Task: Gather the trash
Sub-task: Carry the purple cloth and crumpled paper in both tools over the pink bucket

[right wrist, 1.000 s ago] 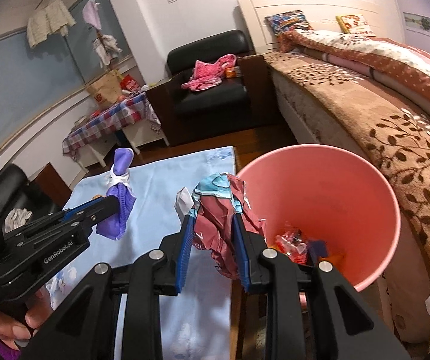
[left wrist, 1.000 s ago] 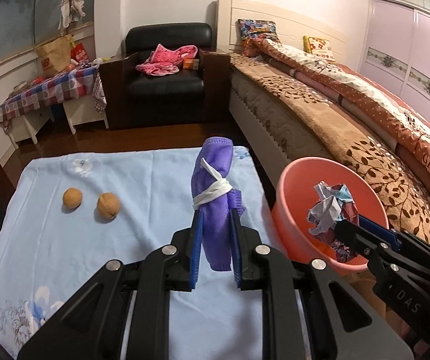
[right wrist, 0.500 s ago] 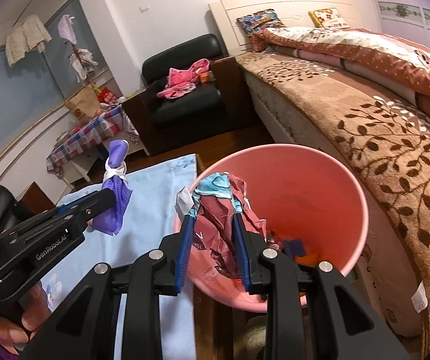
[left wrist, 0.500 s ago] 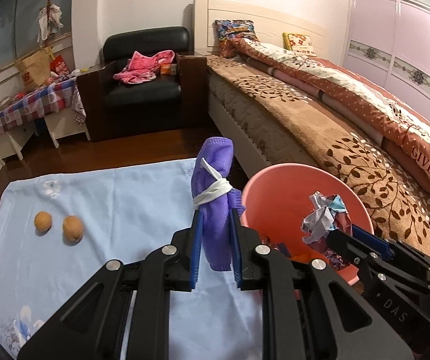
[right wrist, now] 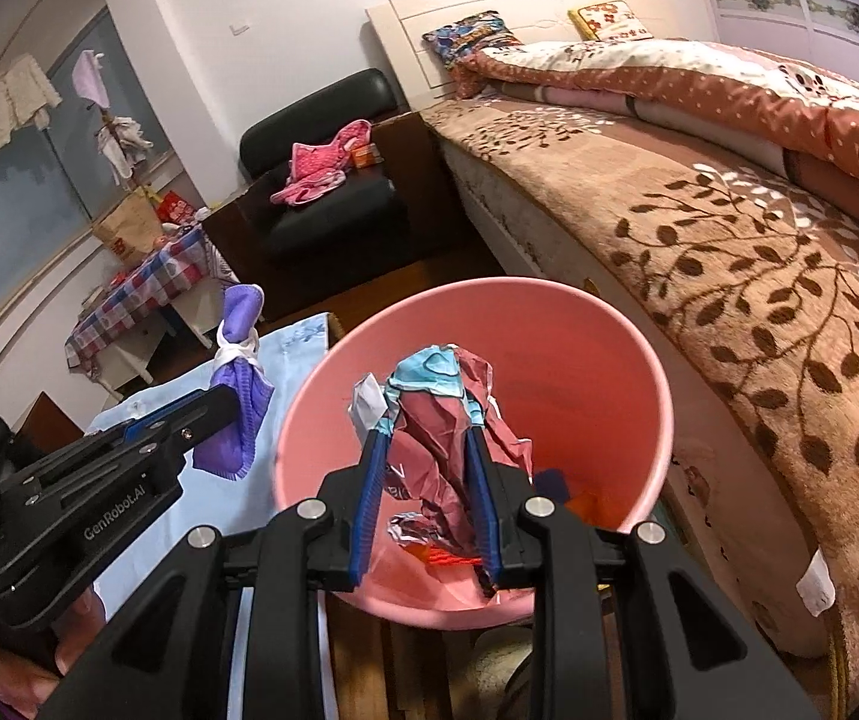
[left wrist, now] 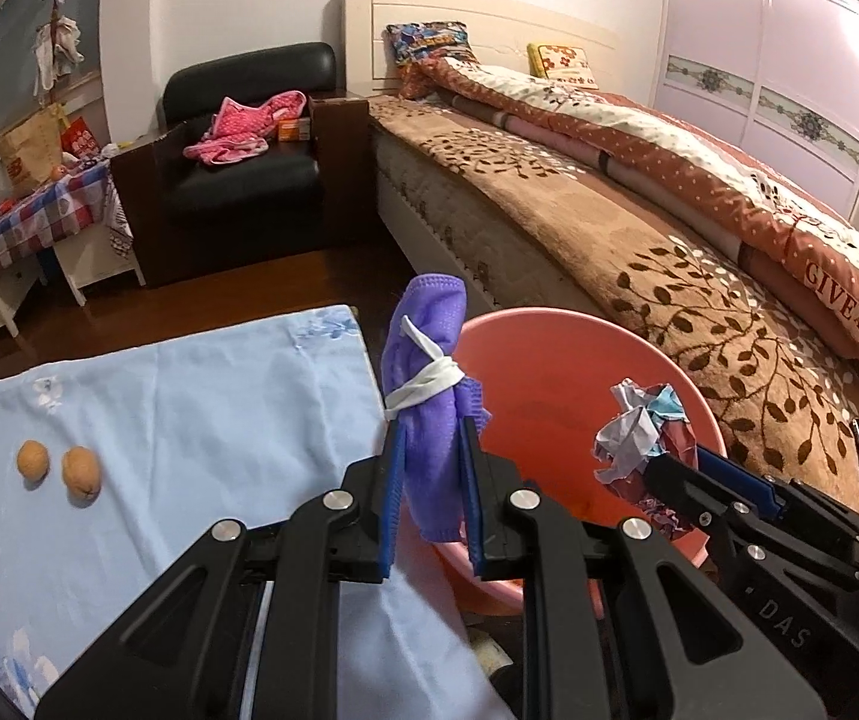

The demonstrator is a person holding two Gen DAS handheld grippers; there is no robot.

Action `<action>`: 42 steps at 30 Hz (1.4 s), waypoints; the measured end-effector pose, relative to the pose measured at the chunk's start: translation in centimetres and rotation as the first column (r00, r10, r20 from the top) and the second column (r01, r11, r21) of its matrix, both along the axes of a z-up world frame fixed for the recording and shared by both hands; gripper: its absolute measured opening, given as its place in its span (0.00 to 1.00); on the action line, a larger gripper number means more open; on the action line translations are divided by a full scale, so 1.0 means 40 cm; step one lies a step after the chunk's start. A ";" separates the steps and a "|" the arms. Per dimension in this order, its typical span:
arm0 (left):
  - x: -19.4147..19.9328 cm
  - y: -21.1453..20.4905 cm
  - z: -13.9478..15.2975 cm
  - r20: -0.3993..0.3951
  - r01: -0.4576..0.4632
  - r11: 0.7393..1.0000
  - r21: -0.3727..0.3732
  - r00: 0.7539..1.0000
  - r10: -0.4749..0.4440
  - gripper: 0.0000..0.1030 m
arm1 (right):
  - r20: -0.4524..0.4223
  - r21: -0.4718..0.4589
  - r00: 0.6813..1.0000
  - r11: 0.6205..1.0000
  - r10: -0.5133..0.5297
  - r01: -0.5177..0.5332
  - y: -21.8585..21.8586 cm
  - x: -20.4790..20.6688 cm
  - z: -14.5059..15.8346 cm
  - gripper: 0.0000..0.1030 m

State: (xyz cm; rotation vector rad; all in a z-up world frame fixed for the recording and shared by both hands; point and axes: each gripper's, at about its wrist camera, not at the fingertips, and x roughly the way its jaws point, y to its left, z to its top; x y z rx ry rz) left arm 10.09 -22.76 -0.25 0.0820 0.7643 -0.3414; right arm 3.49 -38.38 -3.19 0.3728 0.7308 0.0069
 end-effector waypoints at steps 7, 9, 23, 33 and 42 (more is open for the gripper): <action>0.021 -0.014 -0.034 -0.055 0.022 0.999 -0.035 0.998 -0.023 0.16 | -0.024 0.001 0.999 1.000 -0.026 0.026 -0.022 0.010 -0.019 0.26; 0.025 -0.018 -0.046 -0.068 0.028 0.999 -0.038 0.997 -0.031 0.16 | -0.030 -0.001 0.999 1.000 -0.031 0.031 -0.026 0.012 -0.025 0.26; 0.028 -0.049 -0.084 -0.113 0.072 0.997 -0.033 0.991 -0.075 0.16 | -0.053 -0.018 0.997 0.999 -0.052 0.051 -0.042 0.022 -0.050 0.26; 0.023 -0.070 -0.091 -0.116 0.099 0.995 -0.019 0.988 -0.101 0.16 | -0.064 -0.025 0.996 0.998 -0.061 0.060 -0.048 0.020 -0.063 0.26; 0.028 -0.079 -0.100 -0.137 0.099 0.995 -0.008 0.986 -0.099 0.18 | -0.070 -0.025 0.996 0.998 -0.062 0.060 -0.048 0.021 -0.073 0.26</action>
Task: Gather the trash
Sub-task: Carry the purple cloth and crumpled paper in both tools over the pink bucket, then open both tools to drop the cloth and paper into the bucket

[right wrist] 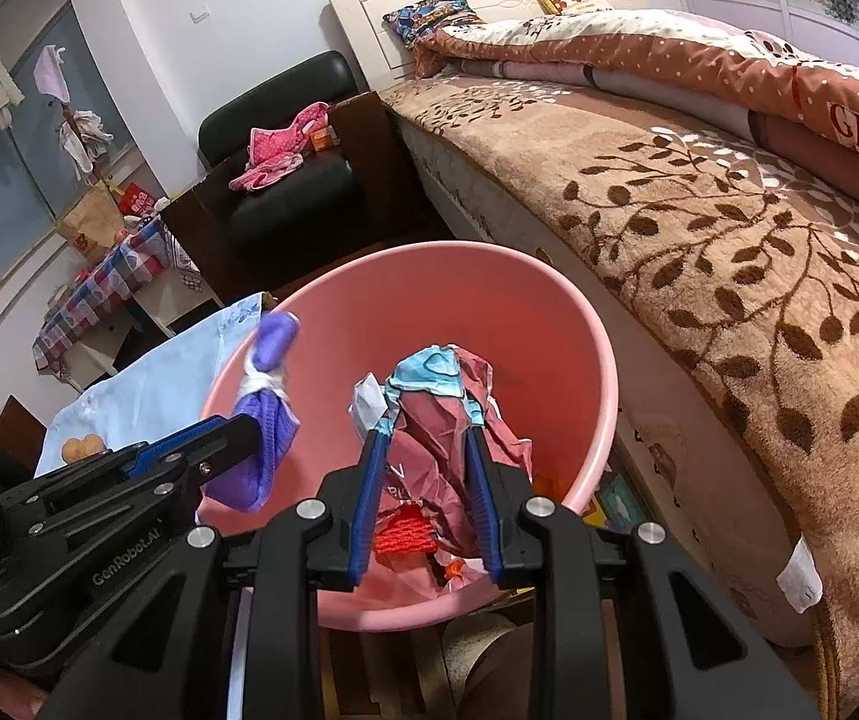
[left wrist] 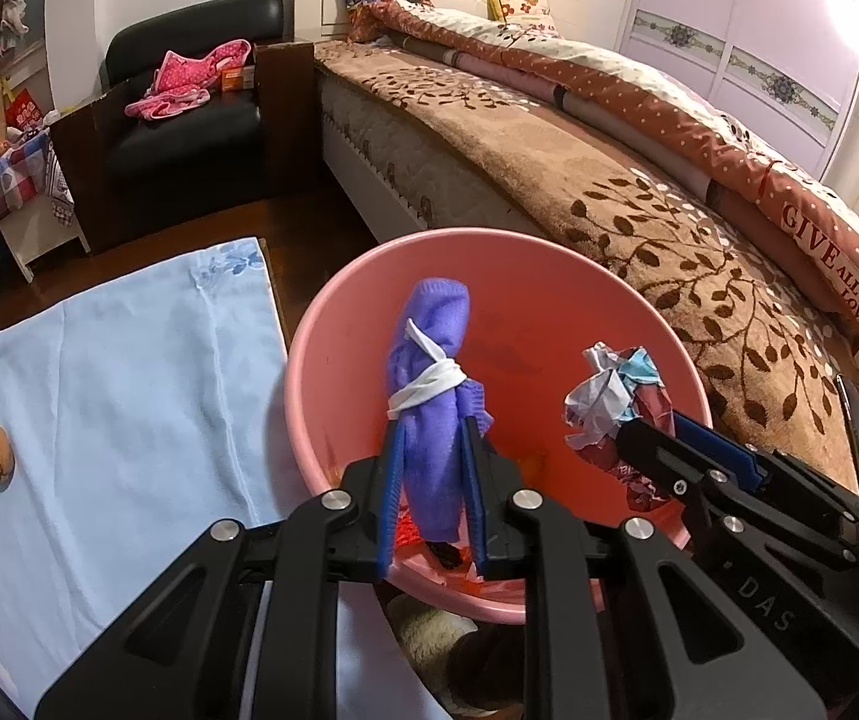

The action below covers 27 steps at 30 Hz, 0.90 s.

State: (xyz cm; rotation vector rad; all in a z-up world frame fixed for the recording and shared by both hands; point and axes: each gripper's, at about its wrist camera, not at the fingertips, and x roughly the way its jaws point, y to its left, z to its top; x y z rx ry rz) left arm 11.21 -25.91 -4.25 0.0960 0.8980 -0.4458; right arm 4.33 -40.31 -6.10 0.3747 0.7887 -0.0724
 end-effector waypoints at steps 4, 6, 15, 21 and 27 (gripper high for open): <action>0.003 0.001 -0.007 -0.007 -0.004 1.000 0.007 1.000 0.004 0.18 | 0.000 0.000 1.000 1.000 0.000 0.000 0.000 0.000 0.000 0.26; 0.004 0.001 -0.008 -0.006 -0.005 1.000 0.011 1.000 0.005 0.18 | -0.001 0.001 1.000 1.000 0.000 0.000 0.000 0.000 0.000 0.26; 0.003 0.005 -0.007 -0.004 -0.012 1.000 0.004 1.000 0.012 0.32 | -0.002 0.000 1.000 1.000 0.001 -0.001 0.002 0.001 -0.004 0.26; 0.001 0.004 -0.009 0.002 -0.023 1.000 0.018 1.000 0.023 0.32 | -0.001 0.001 1.000 1.000 0.000 0.000 0.003 0.001 -0.007 0.26; 0.003 0.008 -0.016 -0.017 -0.033 0.999 0.013 0.999 0.033 0.32 | -0.002 -0.001 1.000 1.000 0.002 -0.002 0.004 0.001 -0.011 0.26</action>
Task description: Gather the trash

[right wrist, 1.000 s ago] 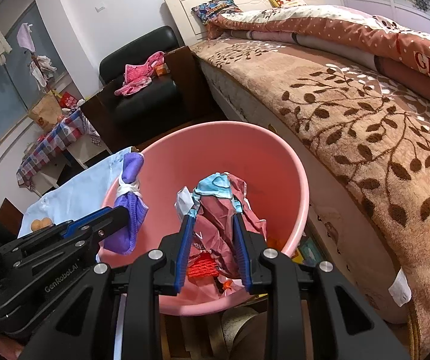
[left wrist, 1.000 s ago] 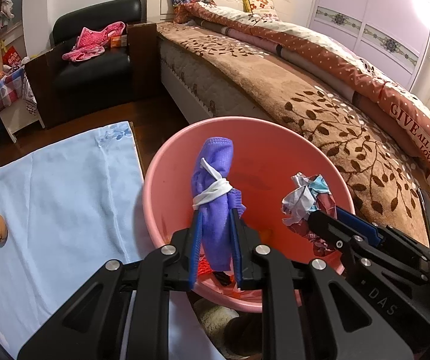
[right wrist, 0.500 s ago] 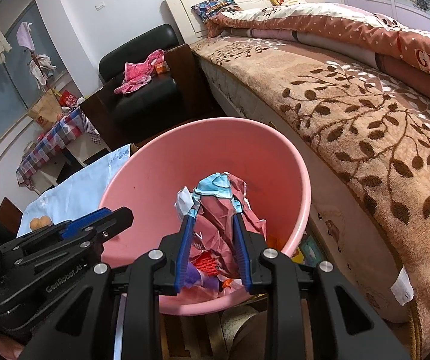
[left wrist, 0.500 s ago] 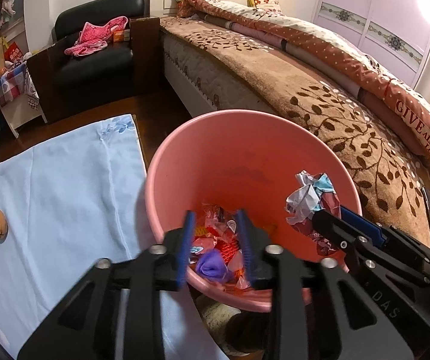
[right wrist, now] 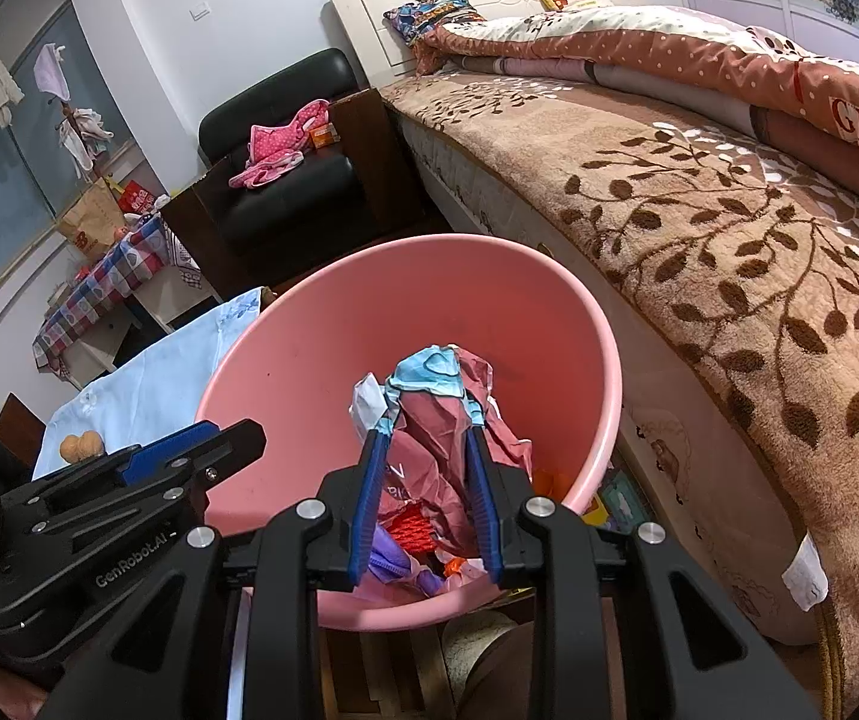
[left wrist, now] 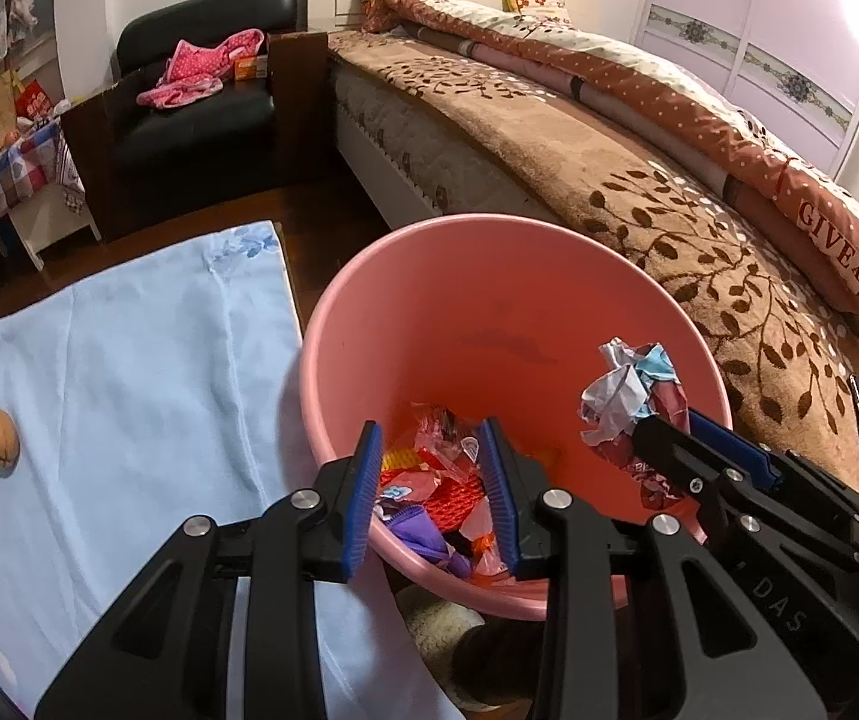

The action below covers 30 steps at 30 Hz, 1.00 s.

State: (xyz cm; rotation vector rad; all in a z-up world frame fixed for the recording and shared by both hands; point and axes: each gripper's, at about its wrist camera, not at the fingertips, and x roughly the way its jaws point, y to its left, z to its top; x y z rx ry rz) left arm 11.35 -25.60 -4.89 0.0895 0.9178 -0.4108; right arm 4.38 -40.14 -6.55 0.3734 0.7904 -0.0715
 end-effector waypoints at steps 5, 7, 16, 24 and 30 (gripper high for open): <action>-0.004 -0.003 0.002 0.018 0.004 1.000 0.015 1.000 -0.004 0.32 | 0.006 -0.004 1.000 1.000 -0.006 0.006 0.002 0.000 -0.002 0.30; -0.008 -0.004 0.006 0.032 0.004 1.000 0.019 0.999 -0.005 0.32 | 0.005 -0.001 1.000 1.000 -0.003 0.003 0.004 0.001 -0.004 0.30; -0.021 -0.015 0.023 0.061 0.025 1.000 0.019 0.998 -0.026 0.32 | 0.006 -0.007 1.000 1.000 -0.006 0.006 0.000 -0.007 0.001 0.41; -0.033 -0.015 0.036 0.071 0.034 0.999 0.004 0.997 -0.034 0.32 | 0.037 -0.039 0.999 0.999 -0.004 0.005 0.010 -0.036 0.022 0.42; -0.040 -0.013 0.045 0.077 0.033 0.999 -0.001 0.996 -0.033 0.32 | 0.074 -0.076 0.997 0.997 -0.018 0.024 0.025 -0.065 0.044 0.42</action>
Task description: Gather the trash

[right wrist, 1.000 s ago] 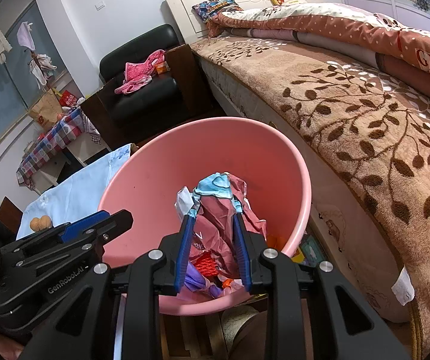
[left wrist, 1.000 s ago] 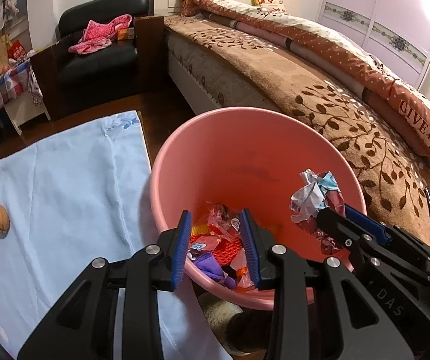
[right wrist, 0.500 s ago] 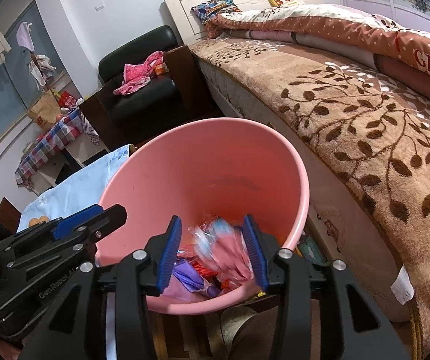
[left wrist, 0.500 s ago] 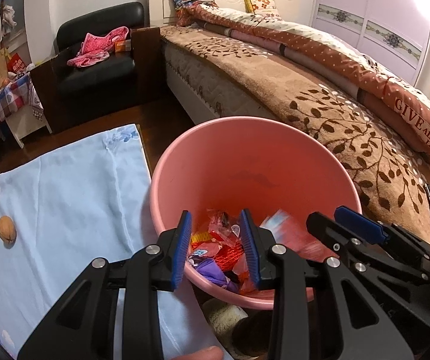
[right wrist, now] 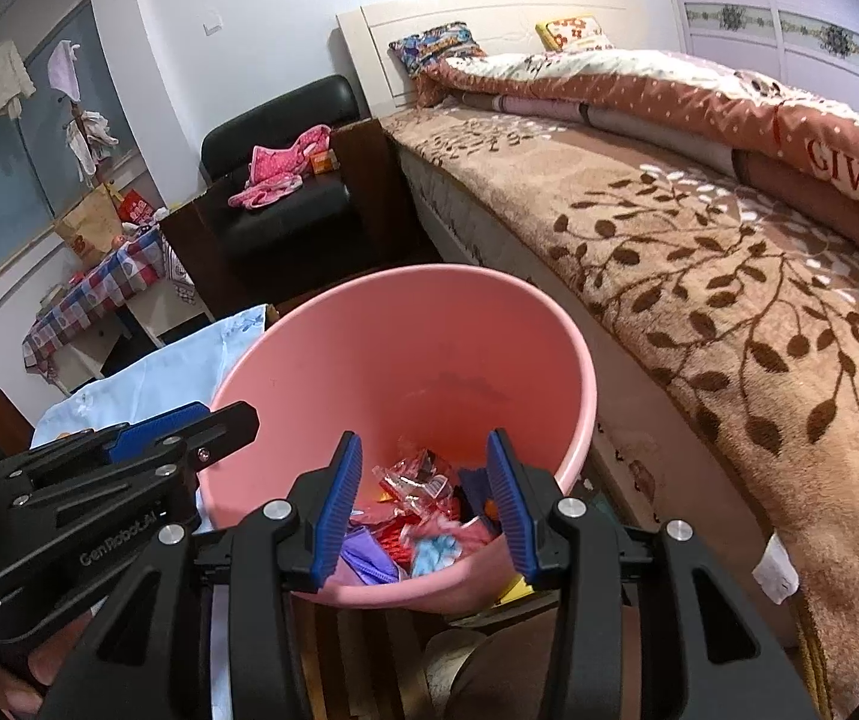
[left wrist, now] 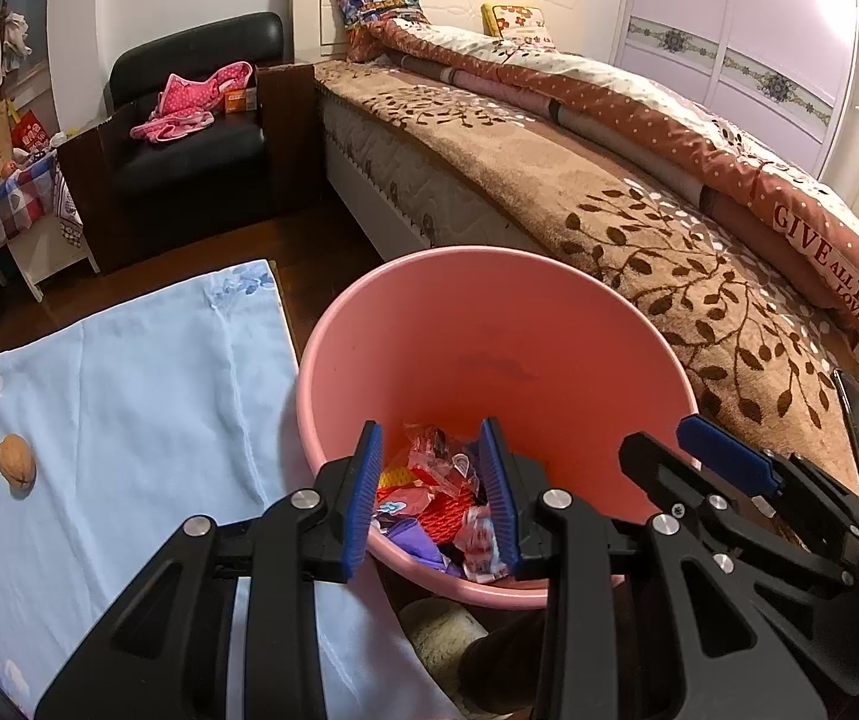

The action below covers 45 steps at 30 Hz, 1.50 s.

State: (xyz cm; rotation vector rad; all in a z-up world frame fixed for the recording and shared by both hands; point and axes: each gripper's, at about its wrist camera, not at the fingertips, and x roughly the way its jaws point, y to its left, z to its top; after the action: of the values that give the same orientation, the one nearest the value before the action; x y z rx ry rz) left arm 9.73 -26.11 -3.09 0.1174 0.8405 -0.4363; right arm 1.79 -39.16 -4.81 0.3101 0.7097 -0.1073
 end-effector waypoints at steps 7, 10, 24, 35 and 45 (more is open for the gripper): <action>-0.002 0.007 0.007 0.003 -0.001 1.000 -0.005 1.000 0.001 0.32 | 0.031 -0.022 0.999 0.999 -0.025 0.026 0.002 -0.018 0.018 0.42; -0.002 0.010 0.007 0.003 -0.002 1.000 -0.006 1.000 0.002 0.32 | 0.045 -0.052 0.998 0.998 -0.036 0.038 0.012 -0.029 0.022 0.44; -0.001 0.014 0.011 0.001 -0.004 1.000 -0.012 1.000 0.004 0.32 | 0.064 -0.112 0.998 0.993 -0.022 0.029 0.051 -0.045 0.024 0.46; 0.000 0.018 0.012 -0.003 -0.006 1.000 -0.011 1.000 0.006 0.32 | 0.065 -0.113 0.997 0.993 -0.030 0.037 0.047 -0.044 0.023 0.46; -0.001 0.015 0.005 -0.012 -0.005 1.000 -0.005 1.000 0.004 0.32 | 0.065 -0.113 0.997 0.993 -0.030 0.037 0.047 -0.045 0.023 0.46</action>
State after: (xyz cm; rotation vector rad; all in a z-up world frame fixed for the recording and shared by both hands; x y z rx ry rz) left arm 9.71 -25.50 -2.91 0.1080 0.8507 -0.4354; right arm 0.01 -37.30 -3.89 0.2152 0.6336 -0.1688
